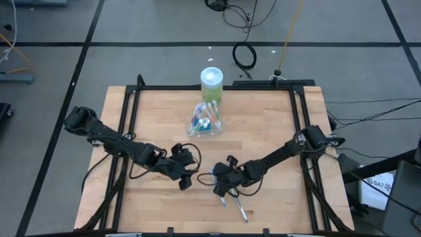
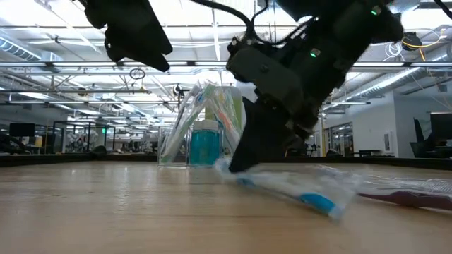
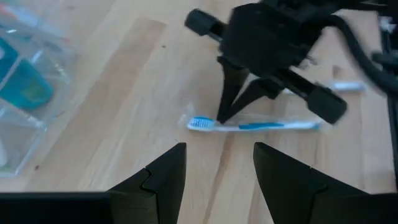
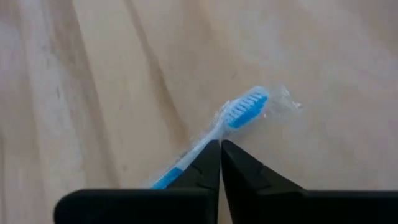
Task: Pick & Place toothbrushing station
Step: Put the blue toothbrush into the transparent organizer
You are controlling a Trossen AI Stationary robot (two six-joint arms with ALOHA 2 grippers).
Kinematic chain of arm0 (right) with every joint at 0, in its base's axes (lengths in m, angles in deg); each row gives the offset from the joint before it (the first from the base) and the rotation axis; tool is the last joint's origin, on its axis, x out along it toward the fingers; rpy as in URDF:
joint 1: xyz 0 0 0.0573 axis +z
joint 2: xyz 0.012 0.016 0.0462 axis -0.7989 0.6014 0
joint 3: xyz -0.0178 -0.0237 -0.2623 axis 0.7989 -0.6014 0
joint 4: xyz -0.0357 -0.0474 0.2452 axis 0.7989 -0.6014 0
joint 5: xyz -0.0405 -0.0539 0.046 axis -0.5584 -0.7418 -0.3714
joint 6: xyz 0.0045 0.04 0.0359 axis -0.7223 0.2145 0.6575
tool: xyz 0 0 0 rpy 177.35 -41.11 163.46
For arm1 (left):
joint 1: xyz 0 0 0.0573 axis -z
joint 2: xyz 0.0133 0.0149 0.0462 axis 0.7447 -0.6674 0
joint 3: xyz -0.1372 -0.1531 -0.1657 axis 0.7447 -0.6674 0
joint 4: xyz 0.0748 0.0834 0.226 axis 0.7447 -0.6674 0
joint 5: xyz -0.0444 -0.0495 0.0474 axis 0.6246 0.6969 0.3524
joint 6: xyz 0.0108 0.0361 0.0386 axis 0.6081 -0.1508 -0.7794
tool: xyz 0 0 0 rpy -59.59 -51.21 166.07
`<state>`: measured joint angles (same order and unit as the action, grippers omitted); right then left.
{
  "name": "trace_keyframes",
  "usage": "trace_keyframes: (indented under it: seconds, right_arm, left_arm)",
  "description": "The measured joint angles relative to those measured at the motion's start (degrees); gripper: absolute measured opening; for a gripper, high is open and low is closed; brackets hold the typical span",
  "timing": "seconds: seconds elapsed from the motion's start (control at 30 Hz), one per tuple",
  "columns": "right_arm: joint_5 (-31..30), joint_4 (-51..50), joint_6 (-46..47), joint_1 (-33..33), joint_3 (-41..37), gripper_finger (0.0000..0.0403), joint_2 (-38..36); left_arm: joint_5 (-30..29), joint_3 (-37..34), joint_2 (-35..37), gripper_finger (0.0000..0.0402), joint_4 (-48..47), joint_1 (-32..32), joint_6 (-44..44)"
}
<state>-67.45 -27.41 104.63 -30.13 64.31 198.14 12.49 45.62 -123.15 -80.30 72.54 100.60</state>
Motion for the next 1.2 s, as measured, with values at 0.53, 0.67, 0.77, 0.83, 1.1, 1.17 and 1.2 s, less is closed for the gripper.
trace_keyframes:
  seconds: [0.53,0.67,0.77,0.83,1.1,1.17,1.2]
  right_arm:
    - [-19.6,-13.1,-11.6,0.3,0.0,0.0001,-22.1]
    - [-25.2,-12.0,-15.7,1.9,0.1,0.0001,-25.0]
    - [-27.7,-11.6,-16.6,2.9,-0.3,0.0000,-25.2]
    - [-28.4,-9.4,-17.3,3.6,-2.1,0.0000,-25.2]
    - [-16.7,8.7,-23.7,1.1,-10.7,0.0000,-28.5]
    - [-14.8,13.8,-25.8,0.8,-14.3,0.0000,-29.9]
    - [-13.7,17.0,-26.9,0.6,-16.1,0.0000,-30.4]
  left_arm:
    - [-14.9,0.0,0.0,0.0191,-1.2,1.6,8.5]
    - [-15.0,0.0,4.7,0.0191,-1.7,2.5,4.2]
    - [-16.2,0.1,9.4,0.0191,-1.3,2.9,-1.1]
    - [-18.7,0.1,12.3,0.0191,-0.9,3.1,-5.4]
    - [-18.1,-8.1,18.1,0.0191,7.1,2.2,-10.9]
    - [-14.2,-11.3,18.8,0.0191,10.7,0.8,-12.1]
    - [-11.1,-12.6,19.3,0.0191,12.8,-0.2,-13.5]
